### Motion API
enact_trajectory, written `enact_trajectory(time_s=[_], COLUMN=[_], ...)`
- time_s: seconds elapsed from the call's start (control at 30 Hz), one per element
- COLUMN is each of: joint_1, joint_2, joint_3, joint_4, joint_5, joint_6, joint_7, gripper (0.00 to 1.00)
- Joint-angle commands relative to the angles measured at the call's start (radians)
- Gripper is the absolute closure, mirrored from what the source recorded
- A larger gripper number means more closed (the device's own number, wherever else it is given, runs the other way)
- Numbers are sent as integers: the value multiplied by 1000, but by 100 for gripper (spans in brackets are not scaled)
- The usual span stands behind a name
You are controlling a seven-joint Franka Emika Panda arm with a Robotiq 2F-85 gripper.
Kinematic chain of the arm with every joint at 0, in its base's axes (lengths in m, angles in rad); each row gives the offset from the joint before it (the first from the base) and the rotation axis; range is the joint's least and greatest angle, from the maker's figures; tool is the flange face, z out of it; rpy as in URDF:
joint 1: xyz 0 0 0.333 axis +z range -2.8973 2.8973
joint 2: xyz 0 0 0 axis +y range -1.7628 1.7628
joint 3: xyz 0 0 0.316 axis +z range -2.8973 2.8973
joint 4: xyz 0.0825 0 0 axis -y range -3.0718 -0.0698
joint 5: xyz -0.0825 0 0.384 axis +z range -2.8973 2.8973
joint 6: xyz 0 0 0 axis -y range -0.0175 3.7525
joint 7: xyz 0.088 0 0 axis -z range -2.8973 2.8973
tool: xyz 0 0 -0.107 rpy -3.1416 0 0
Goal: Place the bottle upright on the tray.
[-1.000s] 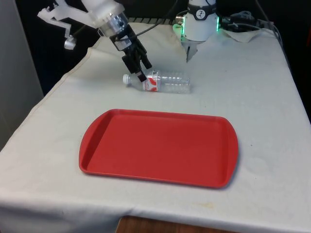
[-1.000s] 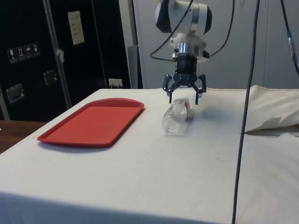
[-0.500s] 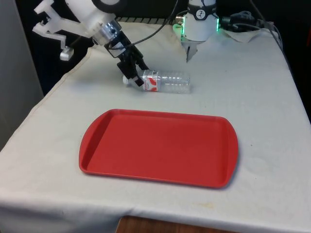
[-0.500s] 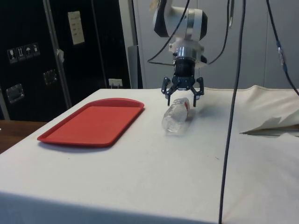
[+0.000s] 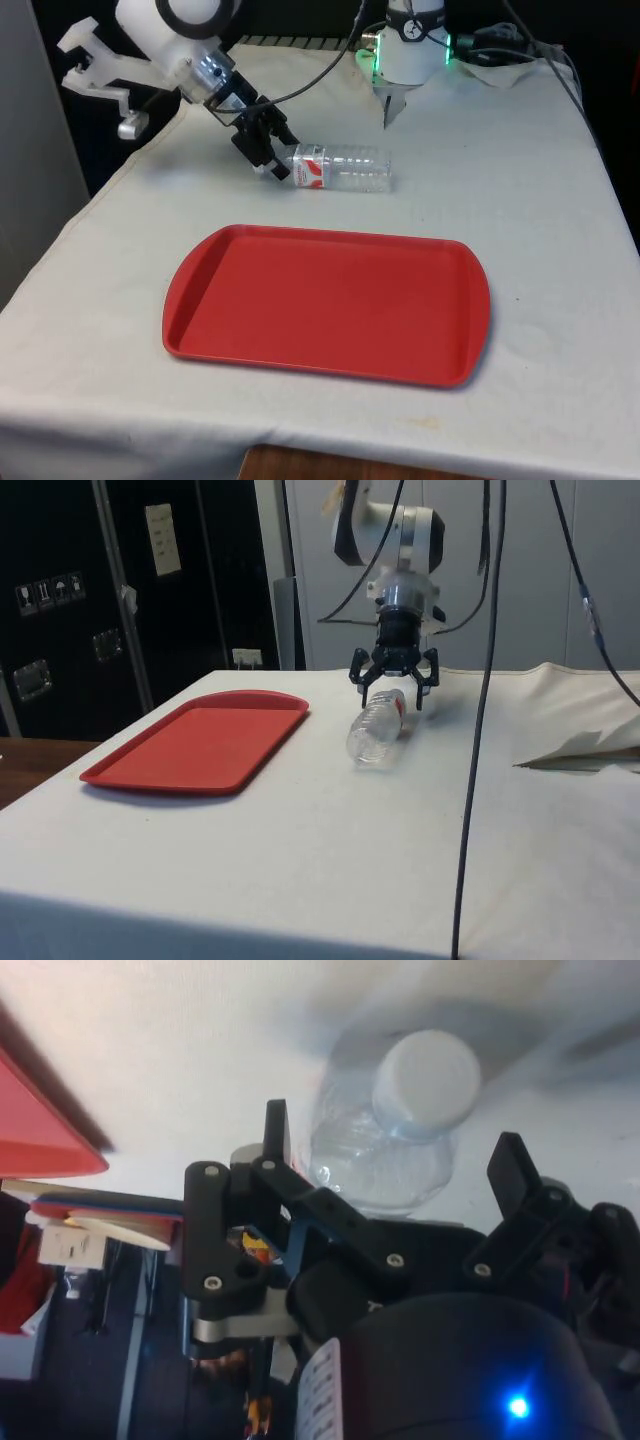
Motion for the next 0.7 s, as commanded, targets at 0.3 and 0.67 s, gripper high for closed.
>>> enact_trajectory(time_s=[0.3,0.67], joint_1=[-29,-27], joint_2=[64,132], joint_3=[-9,-41], joint_4=[46,94], joint_5=[38,81], joint_6=[-92,-186], joint_7=[-34,-54], gripper=[0,0])
